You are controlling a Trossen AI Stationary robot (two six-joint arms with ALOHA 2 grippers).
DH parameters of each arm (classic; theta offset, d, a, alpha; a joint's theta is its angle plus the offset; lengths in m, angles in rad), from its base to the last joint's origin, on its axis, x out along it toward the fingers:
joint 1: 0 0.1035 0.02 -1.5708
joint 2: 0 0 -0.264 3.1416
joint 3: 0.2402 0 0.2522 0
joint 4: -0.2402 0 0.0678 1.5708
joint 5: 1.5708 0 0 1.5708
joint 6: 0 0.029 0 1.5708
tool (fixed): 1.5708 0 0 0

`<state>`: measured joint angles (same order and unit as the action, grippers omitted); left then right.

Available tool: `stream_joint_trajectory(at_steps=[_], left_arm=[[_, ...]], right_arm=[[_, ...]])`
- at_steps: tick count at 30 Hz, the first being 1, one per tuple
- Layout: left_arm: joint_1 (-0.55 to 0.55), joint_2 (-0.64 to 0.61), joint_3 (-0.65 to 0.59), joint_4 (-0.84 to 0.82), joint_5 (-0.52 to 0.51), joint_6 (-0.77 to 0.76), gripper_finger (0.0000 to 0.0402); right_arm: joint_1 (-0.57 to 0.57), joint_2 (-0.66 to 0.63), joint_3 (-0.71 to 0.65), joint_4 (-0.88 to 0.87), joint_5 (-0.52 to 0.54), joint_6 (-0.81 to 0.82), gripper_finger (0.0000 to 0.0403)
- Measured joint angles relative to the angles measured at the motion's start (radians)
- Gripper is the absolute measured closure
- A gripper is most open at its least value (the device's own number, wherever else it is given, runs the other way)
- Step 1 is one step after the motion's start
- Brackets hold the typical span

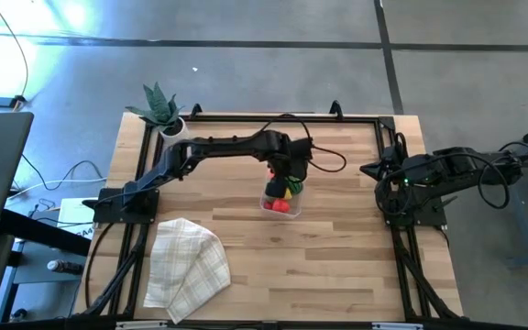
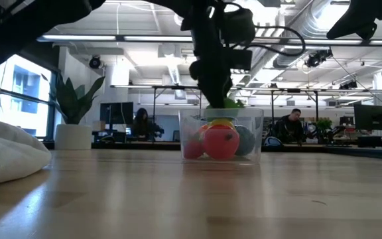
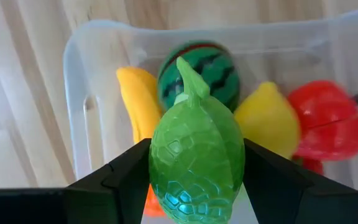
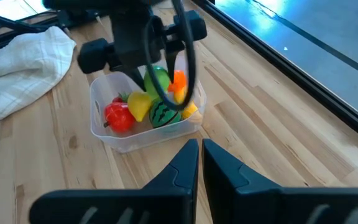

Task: Pick and placing Produce into tupperware
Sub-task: Put the melon into the transparent bin

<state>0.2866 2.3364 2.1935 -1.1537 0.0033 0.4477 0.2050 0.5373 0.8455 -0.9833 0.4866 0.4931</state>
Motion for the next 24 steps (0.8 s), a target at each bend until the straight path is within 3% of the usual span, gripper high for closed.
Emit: stream_joint_trajectory(at_steps=[24], left_arm=[[0.002,0.03,0.002,0.031,-0.003,0.016,0.0186]], right_arm=[[0.0,0.0,0.0,0.0,0.0,-0.001,0.0392]])
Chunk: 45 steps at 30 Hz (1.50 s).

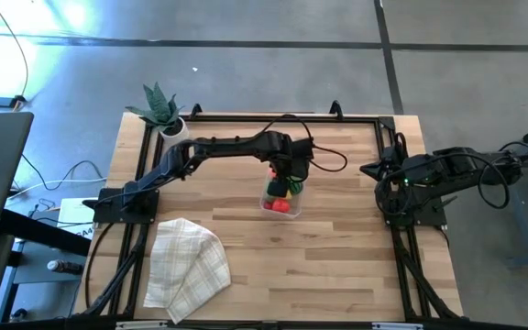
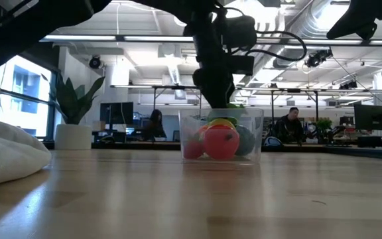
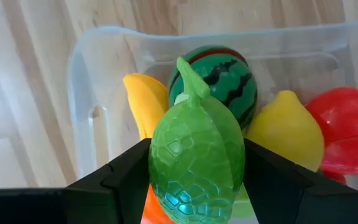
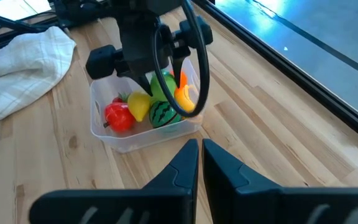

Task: Pick and placing Produce into tupperware
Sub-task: Put the melon into the transparent bin

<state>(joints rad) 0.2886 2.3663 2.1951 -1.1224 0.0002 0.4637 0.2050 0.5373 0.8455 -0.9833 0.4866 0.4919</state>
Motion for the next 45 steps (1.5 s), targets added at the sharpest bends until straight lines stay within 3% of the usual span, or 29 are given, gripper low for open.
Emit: stream_joint_trajectory(at_steps=[15,22,45], left_arm=[[-0.001,0.013,-0.001,-0.017,-0.022,0.002,0.0185],[-0.004,0.013,-0.001,-0.016,-0.129,0.003,0.0185],[-0.003,0.013,-0.001,-0.039,-0.064,-0.027,0.0185]], right_arm=[[0.0,0.0,0.0,0.0,0.0,0.002,0.0392],[0.0,0.0,0.0,0.0,0.0,0.004,0.0392],[0.0,0.0,0.0,0.0,0.0,0.001,0.0392]])
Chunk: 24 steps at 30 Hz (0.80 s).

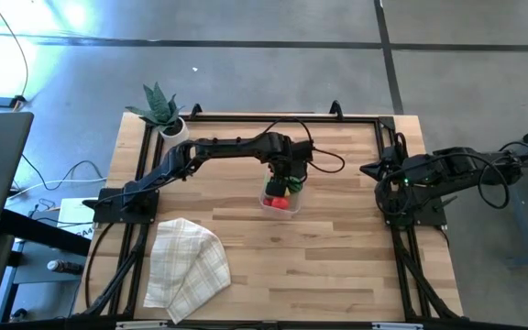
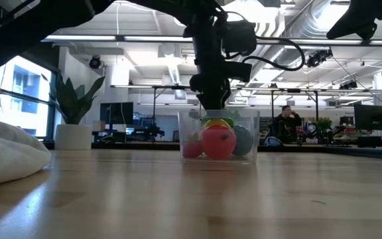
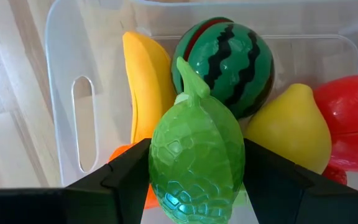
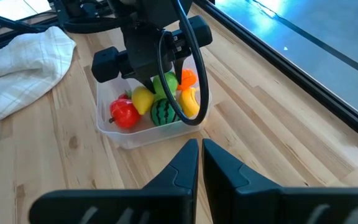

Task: Pick and placing Produce into tupperware
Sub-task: Put the melon into the transparent bin, then return to Home Position

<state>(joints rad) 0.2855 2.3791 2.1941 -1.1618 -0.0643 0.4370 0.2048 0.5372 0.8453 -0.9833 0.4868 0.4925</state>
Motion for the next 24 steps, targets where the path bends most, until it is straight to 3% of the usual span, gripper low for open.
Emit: stream_joint_trajectory(at_steps=[14,24], left_arm=[[-0.006,0.0,0.0,-0.01,0.003,0.003,0.0139],[-0.004,-0.048,0.0,-0.017,0.031,0.011,0.0135]], right_arm=[[0.0,0.0,0.0,0.0,0.0,0.001,0.0392],[0.0,0.0,0.0,0.0,0.0,0.0,0.0392]])
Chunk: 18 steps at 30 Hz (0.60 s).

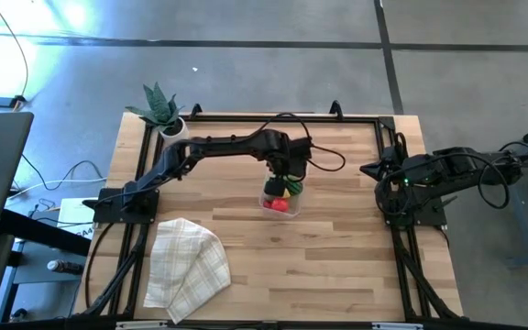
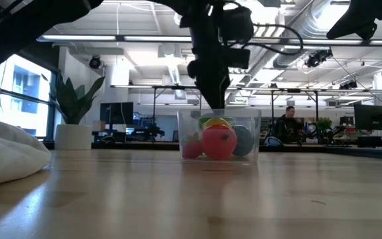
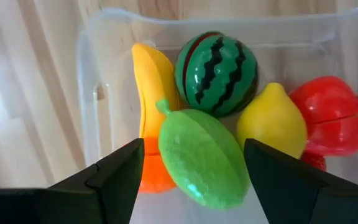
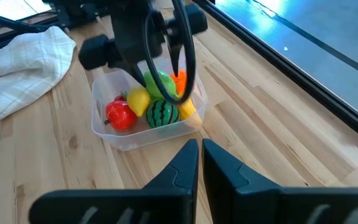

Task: Pick and placing Produce into tupperware
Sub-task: Return to Home Position

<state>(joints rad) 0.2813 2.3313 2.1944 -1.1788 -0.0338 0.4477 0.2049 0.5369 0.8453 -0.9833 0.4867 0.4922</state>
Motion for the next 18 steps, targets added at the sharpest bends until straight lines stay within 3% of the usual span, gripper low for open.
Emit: stream_joint_trajectory(at_steps=[8,13,18], left_arm=[[0.0,-0.068,0.004,-0.014,0.037,-0.007,0.0135],[0.001,-0.098,0.165,-0.204,0.122,-0.006,0.0135],[-0.001,-0.274,0.079,-0.243,0.11,-0.008,0.0135]], right_arm=[[0.0,0.0,0.0,0.0,0.0,0.002,0.0392],[0.0,0.0,0.0,0.0,0.0,0.0,0.0392],[0.0,0.0,0.0,0.0,0.0,0.0,0.0392]])
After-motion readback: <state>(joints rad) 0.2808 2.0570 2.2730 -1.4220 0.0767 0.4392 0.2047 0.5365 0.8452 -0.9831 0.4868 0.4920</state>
